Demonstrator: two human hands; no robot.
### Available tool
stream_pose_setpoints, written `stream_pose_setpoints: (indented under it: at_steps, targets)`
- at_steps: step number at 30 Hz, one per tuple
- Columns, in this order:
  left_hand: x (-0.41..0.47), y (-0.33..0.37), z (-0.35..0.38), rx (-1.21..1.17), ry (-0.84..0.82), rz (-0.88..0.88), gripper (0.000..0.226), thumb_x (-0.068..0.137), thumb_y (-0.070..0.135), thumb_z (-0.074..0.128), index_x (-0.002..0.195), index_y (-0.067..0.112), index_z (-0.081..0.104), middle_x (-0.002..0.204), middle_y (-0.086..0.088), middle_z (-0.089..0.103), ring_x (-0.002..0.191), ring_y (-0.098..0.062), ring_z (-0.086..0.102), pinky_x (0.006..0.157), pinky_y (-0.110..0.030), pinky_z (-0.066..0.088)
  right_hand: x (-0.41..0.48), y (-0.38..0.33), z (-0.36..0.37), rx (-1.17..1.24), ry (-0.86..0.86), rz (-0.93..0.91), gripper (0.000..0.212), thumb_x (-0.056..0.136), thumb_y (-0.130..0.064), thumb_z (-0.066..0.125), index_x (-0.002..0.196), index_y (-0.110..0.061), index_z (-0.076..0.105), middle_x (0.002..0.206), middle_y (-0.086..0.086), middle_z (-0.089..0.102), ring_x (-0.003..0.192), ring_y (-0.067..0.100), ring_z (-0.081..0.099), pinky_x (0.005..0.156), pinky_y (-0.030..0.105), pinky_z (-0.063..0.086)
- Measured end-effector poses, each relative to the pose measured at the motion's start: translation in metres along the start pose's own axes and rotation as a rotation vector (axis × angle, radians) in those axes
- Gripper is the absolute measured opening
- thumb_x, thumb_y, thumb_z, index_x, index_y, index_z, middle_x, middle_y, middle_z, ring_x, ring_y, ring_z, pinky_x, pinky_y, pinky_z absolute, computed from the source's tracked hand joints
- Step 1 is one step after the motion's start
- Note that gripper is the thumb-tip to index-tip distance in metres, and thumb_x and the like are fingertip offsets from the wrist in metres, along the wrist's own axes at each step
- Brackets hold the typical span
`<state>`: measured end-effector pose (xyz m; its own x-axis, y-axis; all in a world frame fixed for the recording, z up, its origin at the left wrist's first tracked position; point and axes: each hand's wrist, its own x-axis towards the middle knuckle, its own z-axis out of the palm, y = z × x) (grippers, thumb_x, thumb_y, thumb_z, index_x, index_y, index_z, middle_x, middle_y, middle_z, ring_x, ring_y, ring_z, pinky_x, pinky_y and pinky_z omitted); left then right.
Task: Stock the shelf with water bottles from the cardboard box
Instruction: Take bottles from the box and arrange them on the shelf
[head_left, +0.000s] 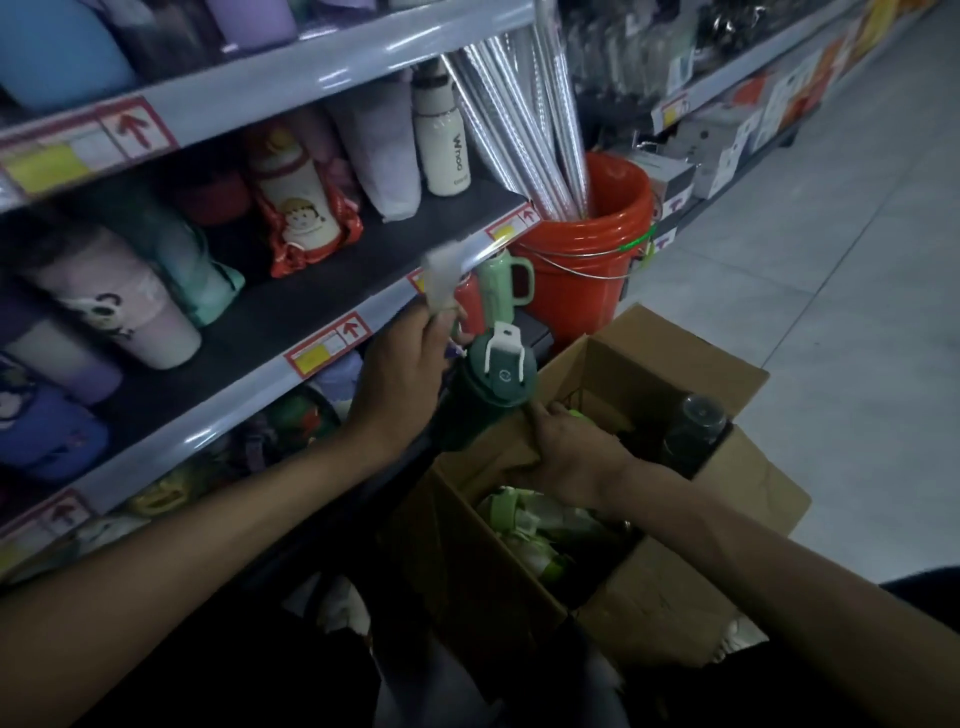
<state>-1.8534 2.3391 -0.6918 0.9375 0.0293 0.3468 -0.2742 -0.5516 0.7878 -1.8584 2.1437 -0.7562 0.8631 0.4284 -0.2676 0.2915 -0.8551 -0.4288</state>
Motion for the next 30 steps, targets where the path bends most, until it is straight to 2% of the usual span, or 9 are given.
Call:
stream_pose_setpoints:
  at_steps: [5,8,11,16,19,21,24,27,30]
  targets:
    - [0.010,0.026,-0.020,-0.317,0.148,-0.117,0.022,0.110,0.021,0.041,0.100,0.020,0.060,0.097,-0.010,0.072,0.095,-0.020,0.075,0.076,-0.034,0.063,0.001,-0.022,-0.007,0.505,0.217,-0.069,0.092,0.069,-0.064,0.075,0.147,-0.033,0.038,0.139,-0.004,0.058,0.124,0.015,0.056,0.101,0.036,0.051]
    - [0.018,0.029,-0.024,-0.488,0.245,-0.254,0.024,0.109,0.019,0.043,0.096,0.016,0.063,0.092,-0.016,0.070,0.088,-0.028,0.076,0.071,-0.035,0.062,-0.002,-0.034,-0.015,0.715,0.330,-0.098,0.082,0.072,-0.046,0.088,0.141,-0.030,0.046,0.134,-0.015,0.061,0.119,0.000,0.057,0.096,0.020,0.048]
    - [0.025,0.031,-0.025,-0.610,0.289,-0.412,0.024,0.107,0.019,0.047,0.094,0.011,0.066,0.089,-0.015,0.069,0.076,-0.023,0.074,0.067,-0.034,0.061,-0.004,-0.039,-0.021,0.800,0.395,-0.108,0.077,0.070,-0.034,0.093,0.134,-0.028,0.051,0.126,-0.018,0.065,0.112,-0.011,0.058,0.087,0.005,0.046]
    - [0.034,0.032,-0.025,-0.747,0.241,-0.486,0.018,0.105,0.019,0.053,0.105,0.008,0.068,0.075,-0.006,0.074,0.070,-0.018,0.074,0.064,-0.030,0.060,-0.006,-0.046,-0.030,0.903,0.414,-0.132,0.070,0.069,-0.033,0.091,0.131,-0.029,0.059,0.120,-0.021,0.070,0.112,-0.006,0.063,0.091,0.013,0.051]
    - [0.037,0.028,-0.024,-0.748,0.232,-0.554,0.020,0.098,0.028,0.062,0.102,0.011,0.070,0.082,-0.007,0.077,0.078,-0.024,0.075,0.077,-0.038,0.059,-0.007,-0.050,-0.031,0.947,0.427,-0.132,0.063,0.070,-0.036,0.090,0.127,-0.030,0.062,0.116,-0.020,0.073,0.107,-0.004,0.067,0.082,0.013,0.054]
    - [0.038,0.023,-0.023,-0.696,0.200,-0.603,0.034,0.094,0.041,0.061,0.099,0.010,0.075,0.090,-0.009,0.079,0.090,-0.030,0.075,0.089,-0.046,0.057,-0.009,-0.052,-0.032,0.969,0.430,-0.129,0.068,0.068,-0.042,0.088,0.128,-0.030,0.061,0.117,-0.019,0.072,0.107,-0.004,0.067,0.080,0.011,0.054]
    - [0.024,0.016,-0.015,-0.660,0.053,-0.630,0.048,0.093,0.057,0.056,0.106,0.017,0.079,0.103,-0.006,0.079,0.106,-0.032,0.072,0.101,-0.055,0.053,-0.009,-0.054,-0.037,0.990,0.440,-0.126,0.069,0.069,-0.042,0.086,0.129,-0.035,0.054,0.113,-0.032,0.068,0.106,-0.010,0.064,0.077,0.008,0.052]
    - [0.025,0.012,-0.007,-0.680,-0.044,-0.625,0.035,0.097,0.058,0.054,0.099,0.035,0.080,0.116,0.003,0.076,0.103,-0.016,0.072,0.090,-0.034,0.057,-0.008,-0.052,-0.042,1.078,0.439,-0.113,0.058,0.076,-0.028,0.084,0.123,-0.032,0.049,0.102,-0.034,0.068,0.097,-0.011,0.066,0.071,0.007,0.053]
    - [0.040,-0.022,-0.001,-0.726,-0.053,-0.633,0.037,0.107,0.037,0.043,0.126,0.014,0.065,0.143,-0.014,0.059,0.093,-0.015,0.060,0.056,-0.015,0.045,-0.007,-0.050,-0.046,1.191,0.456,-0.087,0.053,0.074,-0.033,0.080,0.120,-0.027,0.055,0.104,-0.007,0.073,0.095,0.008,0.074,0.070,0.019,0.059]
